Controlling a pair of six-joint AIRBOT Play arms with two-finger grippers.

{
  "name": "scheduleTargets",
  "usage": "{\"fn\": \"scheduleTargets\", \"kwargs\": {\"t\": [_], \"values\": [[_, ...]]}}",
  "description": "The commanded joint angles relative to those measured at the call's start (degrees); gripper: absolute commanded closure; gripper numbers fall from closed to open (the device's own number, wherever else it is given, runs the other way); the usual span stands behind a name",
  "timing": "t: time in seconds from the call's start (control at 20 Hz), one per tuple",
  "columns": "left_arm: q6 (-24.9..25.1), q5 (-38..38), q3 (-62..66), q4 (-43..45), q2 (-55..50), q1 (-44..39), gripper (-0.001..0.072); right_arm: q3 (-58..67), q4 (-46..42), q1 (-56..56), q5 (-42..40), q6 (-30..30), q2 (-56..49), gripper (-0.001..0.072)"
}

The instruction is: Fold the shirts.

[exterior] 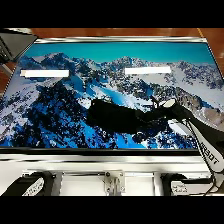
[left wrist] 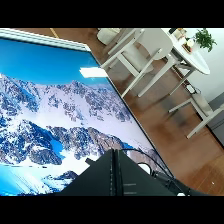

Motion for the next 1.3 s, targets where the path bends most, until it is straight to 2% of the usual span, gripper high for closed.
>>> {"fn": "scheduleTargets", "kwargs": {"t": [0.0, 0.05, 0.1, 0.25, 0.35, 0.55, 0.75, 0.95, 1.1, 1.25], "values": [[-0.1, 0.0, 0.0, -0.1, -0.1, 0.0, 0.0669, 0.1, 2.1, 1.4, -0.9, -0.3, -1.6, 0.0318], [-0.1, 0.0, 0.0, -0.1, -0.1, 0.0, 0.0669, 0.1, 3.0, 1.4, -1.4, -1.7, -1.6, 0.0525], [-0.1, 0.0, 0.0, -0.1, -0.1, 0.0, 0.0669, 0.7, 4.1, 1.3, -1.2, -4.2, -1.6, 0.0645], [-0.3, 0.0, 0.0, -0.1, -0.1, 0.0, 0.0669, 8.8, 5.2, 1.2, 8.5, -12.7, -0.9, 0.0647], [-0.3, 0.0, 0.0, -0.1, -0.1, 0.0, 0.0669, 18.0, 5.5, 1.1, 15.4, -12.5, 0.9, 0.0647], [-0.2, 0.0, 0.0, 0.0, -0.1, 0.0, 0.0669, 40.9, 4.7, -2.4, 16.3, 1.4, 3.0, 0.0648], [0.0, 0.0, 0.0, 0.0, 0.0, 0.0, 0.0669, 55.2, 0.0, -13.8, 14.6, 11.0, 3.0, 0.0647], [0.0, -2.1, -0.1, 0.0, 0.0, 0.0, 0.0669, 57.3, -0.2, -31.6, 16.2, 12.9, 3.0, 0.0647], [0.0, -4.5, -0.1, 0.0, 0.0, 0.0, 0.0669, 57.3, -3.7, -44.2, 16.4, 12.9, 3.0, 0.0647], [0.0, -6.7, -0.1, 0.0, -0.1, 0.0, 0.0669, 57.2, -16.4, -51.9, 21.1, 13.6, 2.9, 0.0647]]}}
